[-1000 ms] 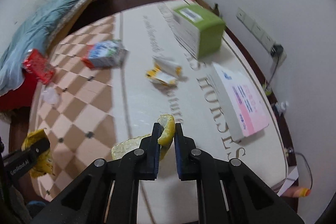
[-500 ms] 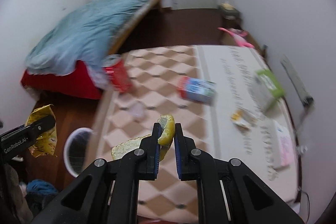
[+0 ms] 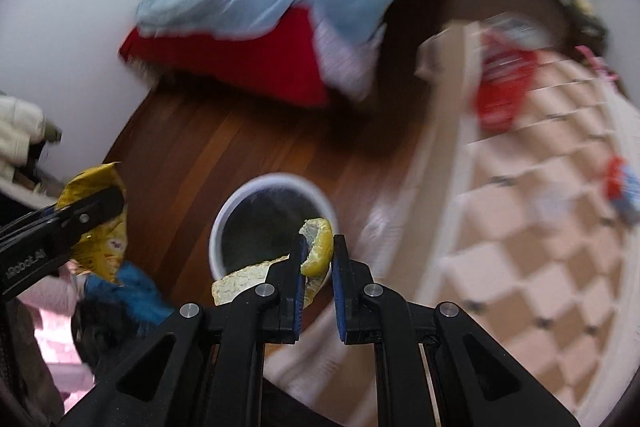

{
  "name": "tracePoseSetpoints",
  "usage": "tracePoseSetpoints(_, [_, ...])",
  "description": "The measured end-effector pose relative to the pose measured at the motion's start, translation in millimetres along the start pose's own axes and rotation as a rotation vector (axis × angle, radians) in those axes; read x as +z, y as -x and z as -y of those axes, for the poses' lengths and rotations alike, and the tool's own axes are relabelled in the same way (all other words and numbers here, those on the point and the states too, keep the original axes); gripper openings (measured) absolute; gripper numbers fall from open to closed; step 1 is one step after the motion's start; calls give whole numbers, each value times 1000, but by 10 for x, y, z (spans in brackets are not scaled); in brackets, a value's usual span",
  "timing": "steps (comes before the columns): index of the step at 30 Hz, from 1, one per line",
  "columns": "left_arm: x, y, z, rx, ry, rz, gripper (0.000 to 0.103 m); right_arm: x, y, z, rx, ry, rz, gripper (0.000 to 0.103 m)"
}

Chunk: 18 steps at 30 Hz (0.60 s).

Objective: Collect trash
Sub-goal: 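Carry the snack bag and peel over the bin and release both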

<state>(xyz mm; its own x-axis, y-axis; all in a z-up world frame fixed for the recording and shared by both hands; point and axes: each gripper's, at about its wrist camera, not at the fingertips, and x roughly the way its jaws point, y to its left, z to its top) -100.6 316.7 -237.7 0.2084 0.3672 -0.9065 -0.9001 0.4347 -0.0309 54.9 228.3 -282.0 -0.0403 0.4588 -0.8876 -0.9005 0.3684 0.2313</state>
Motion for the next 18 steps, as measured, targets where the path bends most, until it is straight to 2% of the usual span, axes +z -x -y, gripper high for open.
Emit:
tracePoseSetpoints(4, [59, -694, -427, -55, 97, -151, 45, 53, -639, -251, 0, 43, -116, 12])
tracePoseSetpoints(8, [129, -1296, -618, -124, 155, -280, 45, 74, -1165, -387, -33, 70, -210, 13])
tracePoseSetpoints(11, [204, -1579, -689, -152, 183, -321, 49, 102, -1441, -400, -52, 76, -256, 13])
tracePoseSetpoints(12, [225, -1641, -694, -158, 184, -320, 53, 102, -1518, -368, -58, 69, -270, 13])
tracePoseSetpoints(14, [251, -1771, -746, -160, 197, -330, 89, 107, -1664, -323, -53, 49, -314, 14])
tracePoseSetpoints(15, [259, -1792, -798, -159, 205, -331, 92, 108, -1760, -294, -51, 38, -347, 16])
tracePoseSetpoints(17, [266, -1819, -892, -127, 217, -326, 92, 136, -1846, -262, -42, 23, -386, 27])
tracePoseSetpoints(18, [261, -1810, -929, -114, 224, -322, 92, 132, -1875, -257, -33, 21, -393, 41])
